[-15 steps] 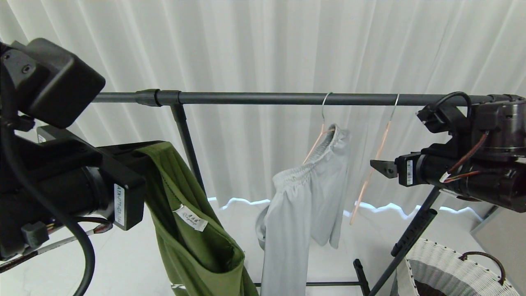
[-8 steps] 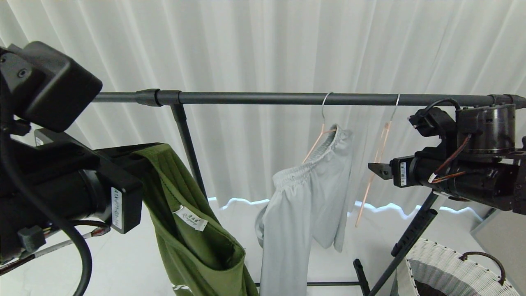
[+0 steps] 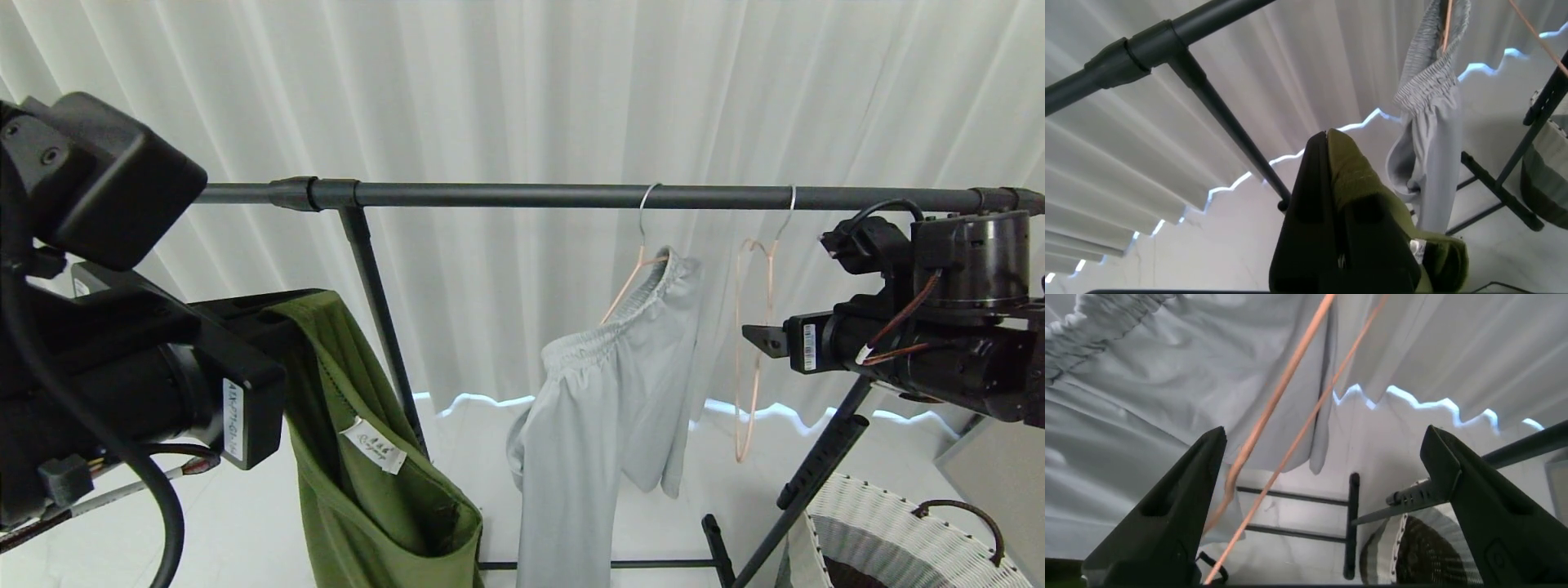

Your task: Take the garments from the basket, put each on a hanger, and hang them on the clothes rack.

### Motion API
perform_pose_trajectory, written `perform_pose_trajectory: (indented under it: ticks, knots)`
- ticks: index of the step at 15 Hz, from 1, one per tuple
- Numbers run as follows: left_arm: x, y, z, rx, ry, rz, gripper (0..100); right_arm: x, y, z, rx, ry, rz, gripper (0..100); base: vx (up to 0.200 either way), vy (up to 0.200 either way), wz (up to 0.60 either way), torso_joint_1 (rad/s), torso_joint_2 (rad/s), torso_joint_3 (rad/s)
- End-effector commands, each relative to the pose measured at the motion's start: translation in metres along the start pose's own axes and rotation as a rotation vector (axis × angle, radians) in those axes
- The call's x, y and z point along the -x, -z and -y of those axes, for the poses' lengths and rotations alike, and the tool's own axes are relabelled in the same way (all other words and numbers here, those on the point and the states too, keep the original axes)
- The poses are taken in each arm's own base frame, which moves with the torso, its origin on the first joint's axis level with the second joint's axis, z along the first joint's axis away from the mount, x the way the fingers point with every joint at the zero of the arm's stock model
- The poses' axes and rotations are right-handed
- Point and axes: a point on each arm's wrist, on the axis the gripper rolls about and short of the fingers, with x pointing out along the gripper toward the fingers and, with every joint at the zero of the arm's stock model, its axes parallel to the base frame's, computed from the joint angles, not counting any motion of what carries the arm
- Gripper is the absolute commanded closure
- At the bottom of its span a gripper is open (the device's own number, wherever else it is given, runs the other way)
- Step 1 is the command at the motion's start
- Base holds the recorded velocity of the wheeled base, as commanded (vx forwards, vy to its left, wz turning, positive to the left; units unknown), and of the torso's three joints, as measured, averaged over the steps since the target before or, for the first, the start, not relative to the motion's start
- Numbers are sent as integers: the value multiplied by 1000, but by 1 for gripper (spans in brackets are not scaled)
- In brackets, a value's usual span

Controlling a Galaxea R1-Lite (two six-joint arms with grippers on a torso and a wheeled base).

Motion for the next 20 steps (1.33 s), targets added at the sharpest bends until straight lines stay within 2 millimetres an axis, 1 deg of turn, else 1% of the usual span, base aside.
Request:
perform_pose_trajectory:
  ticks: [1,4,7,10,13,18,19,20]
  knots:
    - [0,2,0,-2,1,-4,100,2,-2,0,-2,-3,9,0,0,0,0,0,0,0]
    - [2,4,0,-2,1,-5,100,-4,-10,-5,-1,-12,18,0,0,0,0,0,0,0]
    - [2,3,0,-2,1,-4,100,-12,-2,-7,10,-7,-53,0,0,0,0,0,0,0]
    - [3,3,0,-1,0,-2,100,-21,0,-9,-24,-2,-71,0,0,0,0,0,0,0]
    - [2,3,0,-3,2,-3,100,-23,4,-7,-23,9,-110,0,0,0,0,0,0,0]
    - [2,3,0,-3,2,-3,100,-23,5,-7,-35,11,-118,0,0,0,0,0,0,0]
    - [2,3,0,-3,2,-3,100,-24,5,-7,-47,11,-118,100,0,0,0,0,0,0]
    - [2,3,0,-2,2,-3,100,-25,6,-7,-51,14,-122,100,0,0,0,0,0,0]
